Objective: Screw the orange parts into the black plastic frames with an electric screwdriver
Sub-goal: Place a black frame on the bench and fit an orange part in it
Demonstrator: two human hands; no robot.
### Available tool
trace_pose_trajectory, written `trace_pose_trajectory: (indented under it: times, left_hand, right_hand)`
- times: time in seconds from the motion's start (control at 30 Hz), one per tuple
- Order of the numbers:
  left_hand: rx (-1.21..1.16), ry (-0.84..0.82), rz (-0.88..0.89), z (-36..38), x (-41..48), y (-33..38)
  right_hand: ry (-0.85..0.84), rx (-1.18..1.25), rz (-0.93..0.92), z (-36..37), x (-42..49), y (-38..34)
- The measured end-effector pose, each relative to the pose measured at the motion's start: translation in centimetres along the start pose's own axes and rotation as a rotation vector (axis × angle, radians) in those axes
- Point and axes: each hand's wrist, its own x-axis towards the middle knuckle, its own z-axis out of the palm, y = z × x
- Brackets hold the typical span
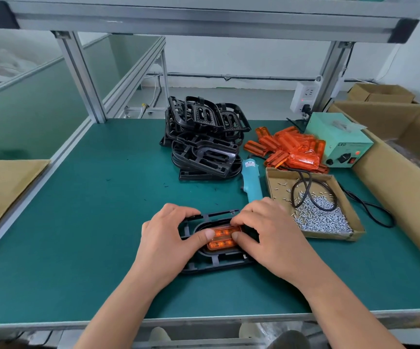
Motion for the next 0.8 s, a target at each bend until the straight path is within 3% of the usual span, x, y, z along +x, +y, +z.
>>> trace_pose_trajectory:
  times: [0.33, 0.5, 0.63, 0.8]
  left_hand:
    - [0.037, 0.034, -0.078, 0.2, 1.0, -0.1]
    - [0.062, -0.019, -0.084, 0.0, 1.2, -0.1]
    - [0.040, -0.006, -0.070, 0.0, 1.1, -0.2]
    - [0.038, -0.019, -0.039, -0.1, 0.9, -0.2]
  right_hand:
    - [-0.010, -0.078, -0.017, 0.2, 0.4, -0.1]
    - [0.233, -0.053, 0.187, -1.2, 1.0, 0.6]
    - [-0.075, -0.371, 0.316, -2.5, 2.8, 1.2]
    - [-0.237, -0.587, 0.233, -2.4, 5.9, 0.6]
